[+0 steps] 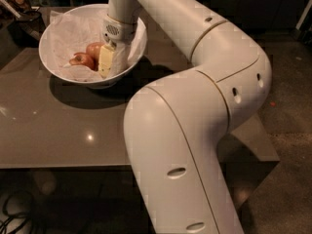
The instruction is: Pick apple from white bowl
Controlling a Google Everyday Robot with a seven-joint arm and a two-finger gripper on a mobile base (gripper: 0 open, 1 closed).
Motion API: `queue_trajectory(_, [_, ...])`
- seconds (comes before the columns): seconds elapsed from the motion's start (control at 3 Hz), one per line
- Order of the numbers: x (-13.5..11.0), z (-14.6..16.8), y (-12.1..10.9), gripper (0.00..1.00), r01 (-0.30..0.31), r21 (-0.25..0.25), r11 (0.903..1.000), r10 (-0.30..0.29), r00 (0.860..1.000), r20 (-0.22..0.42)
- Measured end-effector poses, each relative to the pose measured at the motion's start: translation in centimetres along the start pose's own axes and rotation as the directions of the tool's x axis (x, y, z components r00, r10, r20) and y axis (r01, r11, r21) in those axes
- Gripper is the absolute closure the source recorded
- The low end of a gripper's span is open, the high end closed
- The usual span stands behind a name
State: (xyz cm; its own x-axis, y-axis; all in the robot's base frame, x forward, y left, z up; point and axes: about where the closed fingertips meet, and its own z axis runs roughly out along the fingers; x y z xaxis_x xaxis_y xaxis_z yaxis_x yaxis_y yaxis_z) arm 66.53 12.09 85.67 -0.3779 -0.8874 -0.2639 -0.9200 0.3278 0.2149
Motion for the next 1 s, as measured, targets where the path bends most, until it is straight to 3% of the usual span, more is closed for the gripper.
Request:
queue_trajectory(0.33, [0.0,0.0,0.0,1.0,0.0,0.0,1.0,0.0,1.0,0.0])
queue_trajectory(1.0, [-0.6,-3.6,1.7,1.0,0.052,0.087,0.9948,-0.058,0.997,0.06])
